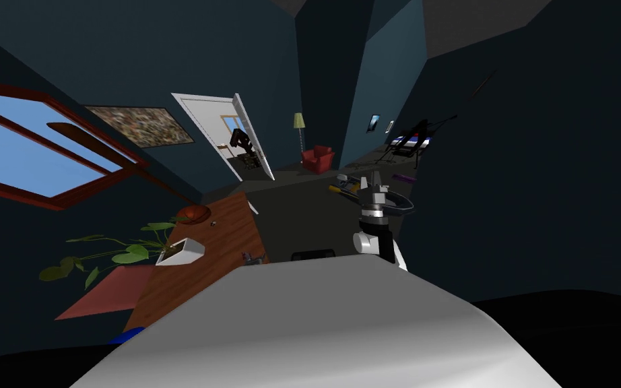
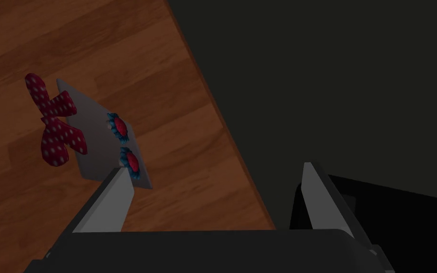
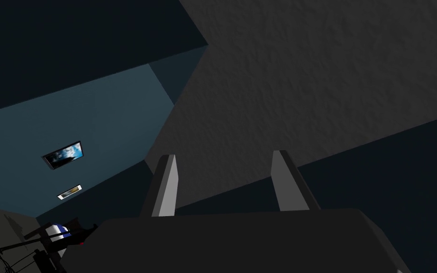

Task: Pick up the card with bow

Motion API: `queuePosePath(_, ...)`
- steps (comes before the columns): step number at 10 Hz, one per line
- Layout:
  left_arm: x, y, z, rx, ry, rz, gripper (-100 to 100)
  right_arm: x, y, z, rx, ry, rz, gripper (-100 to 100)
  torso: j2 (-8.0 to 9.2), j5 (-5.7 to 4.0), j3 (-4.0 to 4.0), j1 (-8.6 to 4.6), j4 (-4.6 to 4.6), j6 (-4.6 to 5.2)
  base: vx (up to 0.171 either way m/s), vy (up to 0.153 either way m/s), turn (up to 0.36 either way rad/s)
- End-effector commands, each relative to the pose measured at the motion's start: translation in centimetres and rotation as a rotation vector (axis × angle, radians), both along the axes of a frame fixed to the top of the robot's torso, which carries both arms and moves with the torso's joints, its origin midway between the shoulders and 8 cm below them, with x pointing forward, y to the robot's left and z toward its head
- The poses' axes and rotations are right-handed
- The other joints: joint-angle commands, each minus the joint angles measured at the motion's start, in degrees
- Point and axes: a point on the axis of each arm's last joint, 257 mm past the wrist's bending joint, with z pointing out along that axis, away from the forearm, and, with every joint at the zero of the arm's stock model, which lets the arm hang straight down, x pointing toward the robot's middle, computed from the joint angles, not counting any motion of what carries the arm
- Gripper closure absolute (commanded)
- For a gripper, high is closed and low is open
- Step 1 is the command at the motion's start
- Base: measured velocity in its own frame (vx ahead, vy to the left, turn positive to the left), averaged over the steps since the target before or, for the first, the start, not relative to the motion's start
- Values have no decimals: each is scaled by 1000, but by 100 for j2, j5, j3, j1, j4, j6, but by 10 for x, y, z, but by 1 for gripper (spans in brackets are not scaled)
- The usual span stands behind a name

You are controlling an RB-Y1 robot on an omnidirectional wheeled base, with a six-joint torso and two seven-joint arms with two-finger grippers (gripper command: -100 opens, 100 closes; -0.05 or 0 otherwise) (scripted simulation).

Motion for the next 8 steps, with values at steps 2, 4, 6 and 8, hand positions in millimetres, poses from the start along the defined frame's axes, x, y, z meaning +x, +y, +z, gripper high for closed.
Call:
queuePosePath(2,-29,12,-18,-54,53,71,-100,0,0,0,0,0,0,0,-13,1,-7,5,-3,-1,59,13,-106)
queuePosePath(4,-46,20,-27,-77,86,108,-100,0,0,0,0,0,0,0,-10,1,-6,1,-3,-2,38,4,-61)
queuePosePath(6,-61,29,-34,-89,116,135,-100,0,0,0,0,0,0,0,0,0,0,-2,-1,-3,17,2,-48)
queuePosePath(8,-62,29,-35,-102,114,151,-100,0,0,0,0,0,0,0,-2,0,-2,0,-1,-3,19,4,-18)
